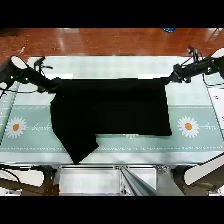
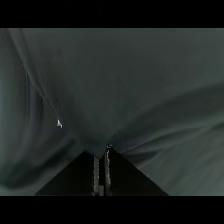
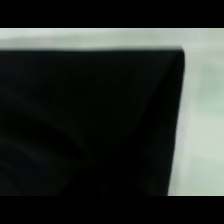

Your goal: Fold the shirts.

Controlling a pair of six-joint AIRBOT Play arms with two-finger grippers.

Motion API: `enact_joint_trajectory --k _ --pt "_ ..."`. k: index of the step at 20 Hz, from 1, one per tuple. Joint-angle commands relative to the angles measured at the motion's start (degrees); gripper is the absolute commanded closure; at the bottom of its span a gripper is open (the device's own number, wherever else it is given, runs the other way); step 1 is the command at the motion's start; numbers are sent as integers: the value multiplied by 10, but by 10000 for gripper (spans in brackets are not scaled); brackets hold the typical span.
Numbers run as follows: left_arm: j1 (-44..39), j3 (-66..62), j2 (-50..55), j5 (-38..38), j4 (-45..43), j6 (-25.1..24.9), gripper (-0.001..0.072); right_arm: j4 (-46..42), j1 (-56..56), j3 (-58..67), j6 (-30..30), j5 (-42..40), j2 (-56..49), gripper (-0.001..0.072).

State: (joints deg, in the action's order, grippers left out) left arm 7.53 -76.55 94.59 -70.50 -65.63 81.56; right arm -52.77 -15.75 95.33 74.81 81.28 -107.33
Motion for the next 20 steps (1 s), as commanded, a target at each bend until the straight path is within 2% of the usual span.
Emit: enact_joint_trajectory --k 1,7,8,9,10,15,18,20 --pt "-3 34 1 -47 -26 -14 685 -35 -1 -54 0 43 -1 689" --pt "-3 34 1 -45 -51 -14 685 -51 -1 -76 3 35 -1 687" --pt "-4 34 1 -46 -50 -13 647 -52 -1 -76 15 28 -1 596" --pt "-6 33 1 -52 -49 -9 427 -52 -1 -76 26 22 -1 369" --pt "-8 33 1 -62 -51 -10 207 -51 -1 -76 28 21 0 302" --pt "11 28 -37 -124 -51 8 199 -94 -2 -89 28 33 54 303" --pt "49 87 -119 -121 -69 17 199 -144 -2 -180 30 -19 158 303" --pt "91 171 -191 -110 -72 17 199 -148 -8 -278 30 -54 233 302"
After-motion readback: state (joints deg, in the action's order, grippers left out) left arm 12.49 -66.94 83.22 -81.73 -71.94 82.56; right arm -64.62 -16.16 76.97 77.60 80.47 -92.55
